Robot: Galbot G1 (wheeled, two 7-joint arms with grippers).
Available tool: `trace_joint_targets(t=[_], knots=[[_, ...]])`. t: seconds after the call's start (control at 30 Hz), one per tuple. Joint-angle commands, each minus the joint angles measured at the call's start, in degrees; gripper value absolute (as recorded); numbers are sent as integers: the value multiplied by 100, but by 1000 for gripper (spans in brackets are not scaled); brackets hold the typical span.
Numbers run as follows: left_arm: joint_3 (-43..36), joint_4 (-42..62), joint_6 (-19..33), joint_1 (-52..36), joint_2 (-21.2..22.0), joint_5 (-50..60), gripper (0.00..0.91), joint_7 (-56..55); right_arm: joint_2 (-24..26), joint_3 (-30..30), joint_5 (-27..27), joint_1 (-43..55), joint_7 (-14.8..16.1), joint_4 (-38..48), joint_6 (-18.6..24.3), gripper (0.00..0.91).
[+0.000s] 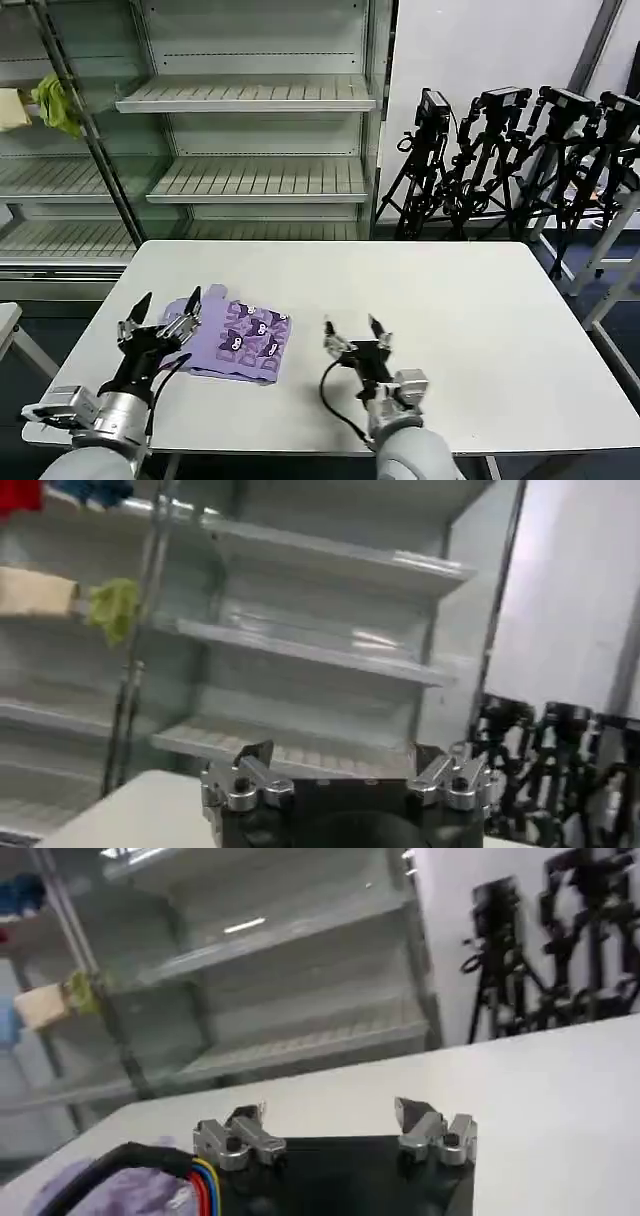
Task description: Fold and organize the clothes.
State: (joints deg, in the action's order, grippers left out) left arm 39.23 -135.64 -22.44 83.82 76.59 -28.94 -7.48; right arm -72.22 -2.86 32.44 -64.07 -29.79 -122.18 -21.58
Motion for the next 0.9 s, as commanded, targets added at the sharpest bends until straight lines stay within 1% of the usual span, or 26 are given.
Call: trace_joint_targets(t=[0.03, 0.1, 0.17, 0.3, 0.37, 0.4, 0.67, 0.9], knots=[[347, -185, 47, 319, 169, 255, 907, 15, 119, -955, 740, 983, -520, -79, -969, 907], [340, -136, 76, 286, 177, 260, 907, 15, 291, -935, 859, 1034, -515, -158, -1162, 907], [315, -79, 88, 240, 193, 282, 907, 13, 410, -967, 946, 1106, -552, -111, -1165, 907], [230, -20, 118, 193, 200, 327, 907, 14, 727, -1126, 1109, 1287, -461, -6, -1180, 907], [201, 3, 142, 177, 205, 362, 907, 15, 778, -1192, 1174, 1343, -453, 51, -1179, 907], [188, 11, 149, 166, 211, 365, 907, 13, 832, -1283, 1308, 1423, -428, 130, -1175, 907], [137, 65, 218, 188, 290, 434, 907, 25, 796, -1662, 1456, 1816, -417, 443, -1167, 907], [187, 52, 241, 194, 330, 464, 907, 29, 579, -1881, 1594, 2105, -387, 888, -1156, 907]])
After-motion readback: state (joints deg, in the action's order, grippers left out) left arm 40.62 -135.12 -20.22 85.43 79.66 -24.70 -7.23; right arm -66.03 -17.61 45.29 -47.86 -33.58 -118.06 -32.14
